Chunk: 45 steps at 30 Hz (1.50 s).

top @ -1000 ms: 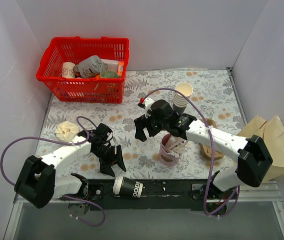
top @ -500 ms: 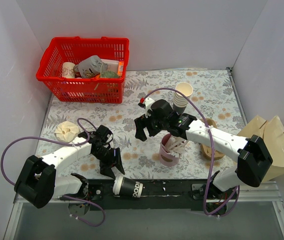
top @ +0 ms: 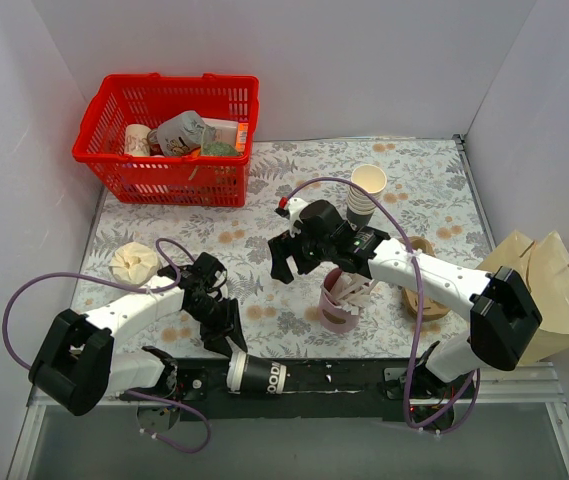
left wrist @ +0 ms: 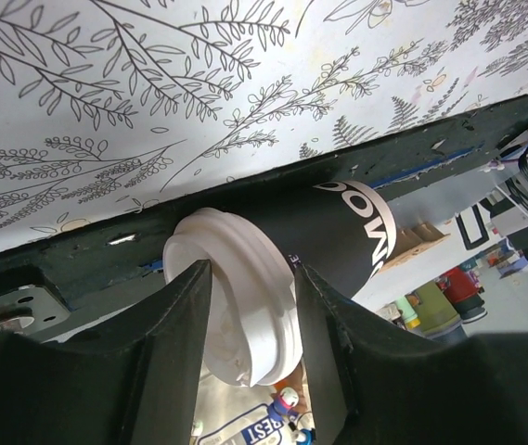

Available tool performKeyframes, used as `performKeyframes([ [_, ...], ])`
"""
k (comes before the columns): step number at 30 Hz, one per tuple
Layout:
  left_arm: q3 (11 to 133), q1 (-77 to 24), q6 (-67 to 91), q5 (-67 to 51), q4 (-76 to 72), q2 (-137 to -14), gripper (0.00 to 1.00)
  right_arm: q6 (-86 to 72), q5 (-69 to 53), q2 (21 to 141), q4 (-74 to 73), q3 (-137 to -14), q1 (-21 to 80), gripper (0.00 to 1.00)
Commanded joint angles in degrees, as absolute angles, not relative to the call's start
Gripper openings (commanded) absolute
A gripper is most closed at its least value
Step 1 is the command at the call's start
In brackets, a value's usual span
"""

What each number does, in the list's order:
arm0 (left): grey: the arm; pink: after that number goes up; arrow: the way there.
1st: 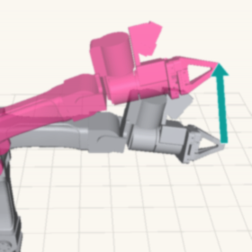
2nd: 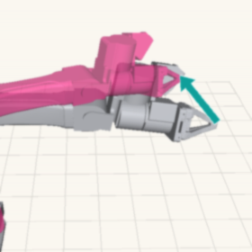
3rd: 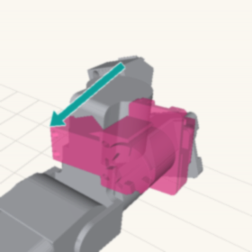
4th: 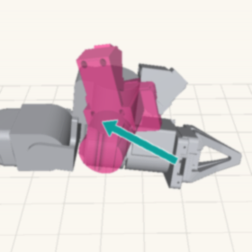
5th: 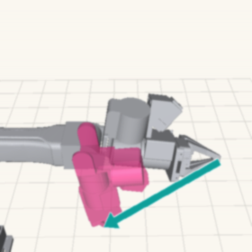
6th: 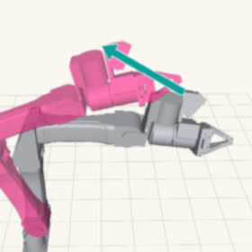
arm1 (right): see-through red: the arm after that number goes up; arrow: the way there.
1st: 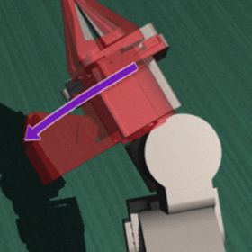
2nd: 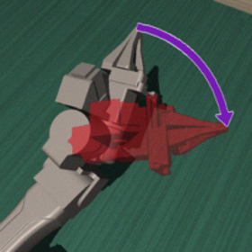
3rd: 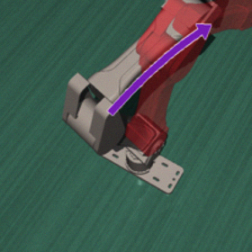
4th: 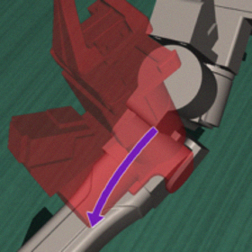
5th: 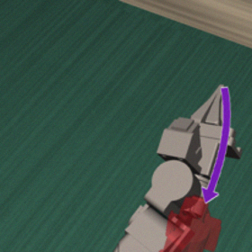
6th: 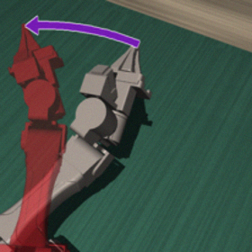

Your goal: Pack the takeout coffee

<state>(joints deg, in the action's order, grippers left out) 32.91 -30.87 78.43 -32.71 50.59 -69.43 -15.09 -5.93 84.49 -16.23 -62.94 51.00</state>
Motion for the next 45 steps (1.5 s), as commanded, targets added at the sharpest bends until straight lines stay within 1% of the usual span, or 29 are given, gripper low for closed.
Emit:
performKeyframes([
  [1,32.3,-31.0,78.8,-34.8,49.7,-69.0,0.39,-15.5,-5.5,84.3,-15.2,-64.0,50.8,0.9],
  [5,32.3,-31.2,79.0,-35.0,49.9,-68.4,0.37,-15.6,-5.2,84.4,-15.3,-64.2,50.7,0.9],
  [10,32.0,-31.2,79.3,-35.2,49.9,-68.1,0.29,-15.6,-4.9,84.3,-15.6,-64.2,50.7,0.9],
  [13,32.0,-31.1,79.5,-35.2,49.9,-67.9,0.27,-15.6,-4.7,84.2,-15.6,-64.2,50.7,0.9],
  [20,33.1,-31.2,79.7,-34.5,50.0,-68.6,0.16,-15.6,-4.5,83.8,-15.6,-64.0,50.7,0.9],
  [23,34.6,-31.2,79.9,-33.2,50.6,-69.2,0.1,-15.4,-4.1,83.8,-15.6,-64.0,50.7,0.9],
  [24,35.1,-31.2,79.9,-32.6,51.0,-69.7,0.05,-15.3,-4.1,83.7,-15.6,-64.0,50.7,0.9],
  [26,37.3,-31.1,80.4,-30.9,51.9,-70.1,0.0,-15.3,-3.9,83.5,-15.6,-64.0,50.7,0.9],
  [29,42.1,-31.1,80.8,-28.3,53.1,-71.7,0.0,-15.4,-3.5,82.6,-15.2,-63.8,50.7,0.9],
  [32,47.5,-30.9,81.0,-25.1,53.8,-73.3,0.0,-15.3,-3.1,81.7,-14.9,-63.9,50.7,0.9],
  [35,52.7,-29.9,81.4,-19.0,55.1,-75.8,0.0,-15.1,-1.9,80.3,-14.6,-63.7,50.6,0.9],
  [36,54.0,-29.4,82.2,-13.9,55.7,-76.5,0.0,-15.0,-1.6,80.0,-14.3,-63.6,50.6,0.9],
  [39,59.2,-29.1,82.8,-7.1,58.1,-78.6,0.0,-14.9,-0.2,78.4,-13.5,-63.4,50.5,0.9],
  [40,60.5,-29.1,83.4,-1.8,58.7,-78.9,0.0,-15.0,1.9,77.5,-13.0,-63.1,50.5,0.9],
  [45,68.9,-29.1,83.3,8.9,63.1,-80.4,0.0,-14.8,1.9,75.3,-9.3,-62.1,50.4,0.9],
])
